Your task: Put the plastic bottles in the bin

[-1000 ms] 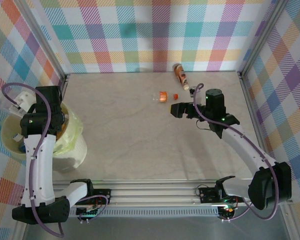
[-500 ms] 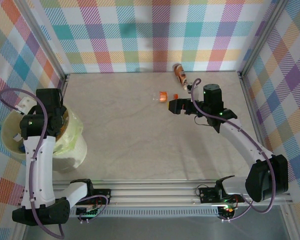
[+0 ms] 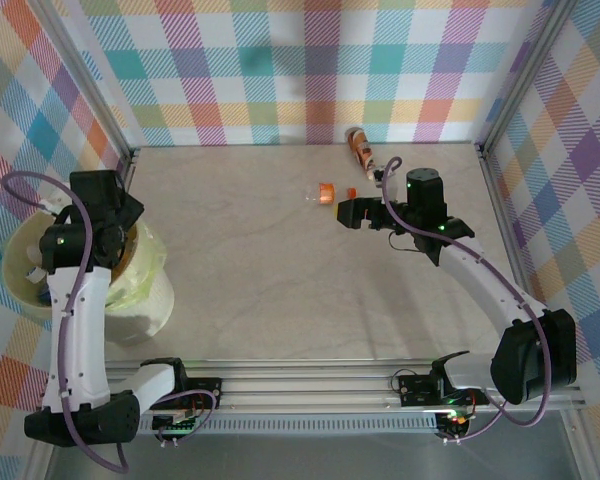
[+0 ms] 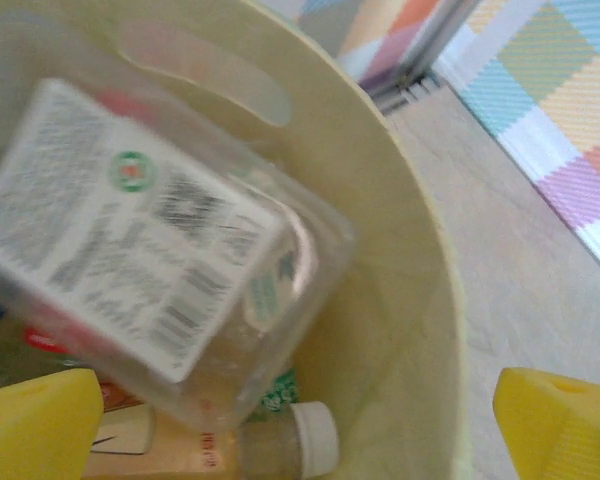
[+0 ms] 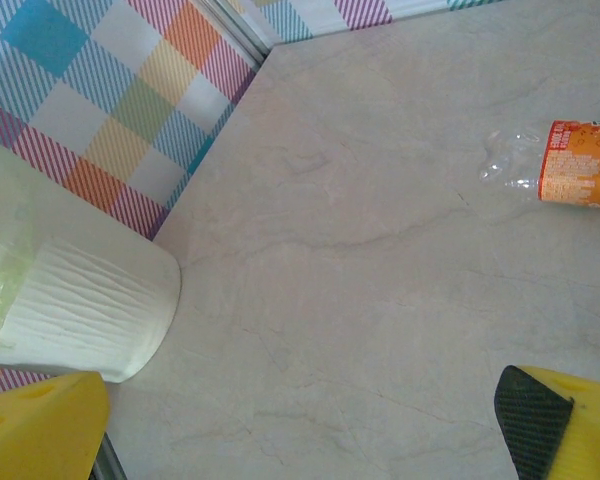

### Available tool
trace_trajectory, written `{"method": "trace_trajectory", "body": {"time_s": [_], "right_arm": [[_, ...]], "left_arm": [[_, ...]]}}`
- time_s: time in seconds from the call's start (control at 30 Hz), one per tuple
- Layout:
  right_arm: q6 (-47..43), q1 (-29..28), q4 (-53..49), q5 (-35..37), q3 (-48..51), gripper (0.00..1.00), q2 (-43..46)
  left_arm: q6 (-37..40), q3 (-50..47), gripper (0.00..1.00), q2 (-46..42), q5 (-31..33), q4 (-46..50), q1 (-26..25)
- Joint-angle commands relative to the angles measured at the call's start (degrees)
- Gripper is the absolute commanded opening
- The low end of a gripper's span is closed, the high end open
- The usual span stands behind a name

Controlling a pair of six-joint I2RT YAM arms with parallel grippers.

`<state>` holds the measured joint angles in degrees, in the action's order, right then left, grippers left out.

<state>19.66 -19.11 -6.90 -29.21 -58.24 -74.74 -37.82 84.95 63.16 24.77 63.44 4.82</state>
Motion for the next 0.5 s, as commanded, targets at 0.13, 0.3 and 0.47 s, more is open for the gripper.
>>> {"method": "trace_trajectory", "body": {"time_s": [0.13,0.3,0.47], "right_arm": [[-0.26,-0.4,-0.66,-0.63,-1.54,1.0,0.2],[-0.17,-0.34,-0.03,0.28,-0.6,1.0,1.07],[0.03,-0.37,2.55,3.19,1.64,1.0,3.07]], "left_arm": [[2.84,2.4,1.0,2.29,-8.86,-1.32,0.94],[3.41,4.15,1.0,-1.63,-10.7,-1.45,0.89],[5.22,2.32,1.0,-6.48,-21.21,-7.29,0.81]]}}
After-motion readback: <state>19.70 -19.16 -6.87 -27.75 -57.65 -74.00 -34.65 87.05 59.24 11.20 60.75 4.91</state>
